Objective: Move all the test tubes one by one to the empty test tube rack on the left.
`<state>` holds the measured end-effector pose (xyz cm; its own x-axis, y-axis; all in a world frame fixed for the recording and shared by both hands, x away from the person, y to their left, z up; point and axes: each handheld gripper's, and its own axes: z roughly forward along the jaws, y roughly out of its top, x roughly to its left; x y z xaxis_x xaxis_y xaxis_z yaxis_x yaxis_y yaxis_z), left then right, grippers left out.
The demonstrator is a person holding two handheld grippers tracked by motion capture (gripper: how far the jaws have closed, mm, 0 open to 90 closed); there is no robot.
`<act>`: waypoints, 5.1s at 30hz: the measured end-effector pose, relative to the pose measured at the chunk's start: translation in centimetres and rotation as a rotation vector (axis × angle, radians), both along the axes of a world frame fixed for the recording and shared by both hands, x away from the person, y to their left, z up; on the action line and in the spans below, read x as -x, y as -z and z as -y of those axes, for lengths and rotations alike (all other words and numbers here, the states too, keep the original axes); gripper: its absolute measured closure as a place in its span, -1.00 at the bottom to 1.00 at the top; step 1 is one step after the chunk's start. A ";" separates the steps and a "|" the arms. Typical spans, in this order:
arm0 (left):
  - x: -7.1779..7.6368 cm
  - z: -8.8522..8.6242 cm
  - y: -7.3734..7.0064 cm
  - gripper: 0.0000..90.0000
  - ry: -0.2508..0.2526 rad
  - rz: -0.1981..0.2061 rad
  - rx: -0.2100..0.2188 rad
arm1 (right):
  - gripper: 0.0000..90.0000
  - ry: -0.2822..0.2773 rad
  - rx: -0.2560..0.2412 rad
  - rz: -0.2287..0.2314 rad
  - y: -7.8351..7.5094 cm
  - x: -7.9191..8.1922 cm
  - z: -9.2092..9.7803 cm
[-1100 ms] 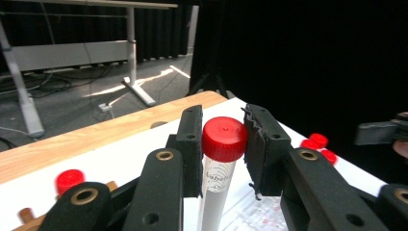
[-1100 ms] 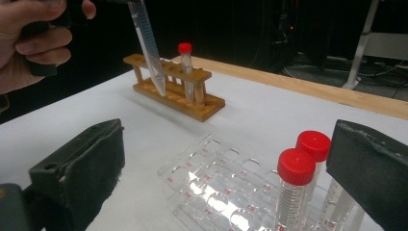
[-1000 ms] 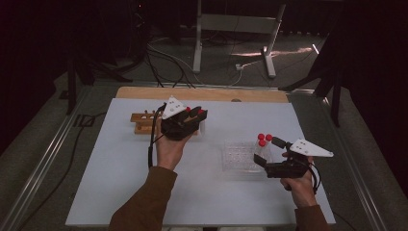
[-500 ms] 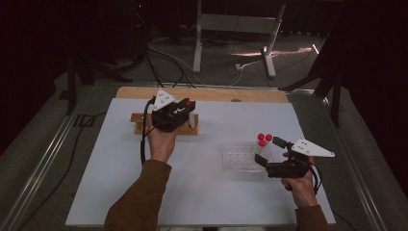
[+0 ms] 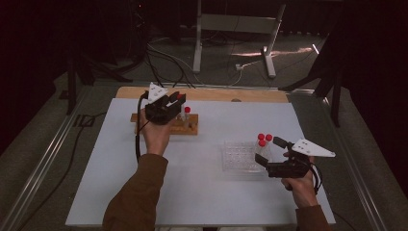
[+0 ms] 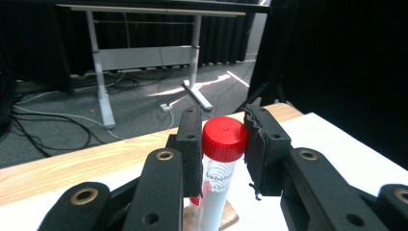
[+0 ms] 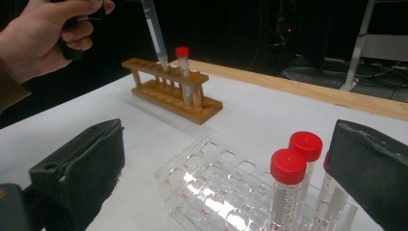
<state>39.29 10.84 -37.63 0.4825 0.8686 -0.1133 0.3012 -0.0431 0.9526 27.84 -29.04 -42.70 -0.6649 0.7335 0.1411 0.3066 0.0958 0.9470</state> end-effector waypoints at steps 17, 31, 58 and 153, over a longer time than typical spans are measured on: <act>-1.7 -0.1 1.4 0.57 -0.093 -0.014 -0.032 | -1.00 -0.005 -0.006 -0.004 0.1 0.0 0.0; -2.2 0.2 2.7 0.57 -0.102 -0.047 -0.057 | -1.00 -0.005 -0.006 -0.001 0.1 0.0 0.1; -2.3 0.3 6.7 0.56 -0.126 -0.131 -0.100 | -1.00 -0.003 -0.010 0.003 0.0 0.0 0.4; 8.6 -3.0 5.1 -0.99 0.064 -0.057 0.091 | 0.64 0.205 0.175 0.003 2.7 -1.4 -0.6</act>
<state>30.64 13.86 -42.73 0.5274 0.8208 -0.2195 0.3547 0.0220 0.9347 29.27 -28.43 -45.41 -0.5001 0.8660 -0.0017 0.3333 0.1943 0.9226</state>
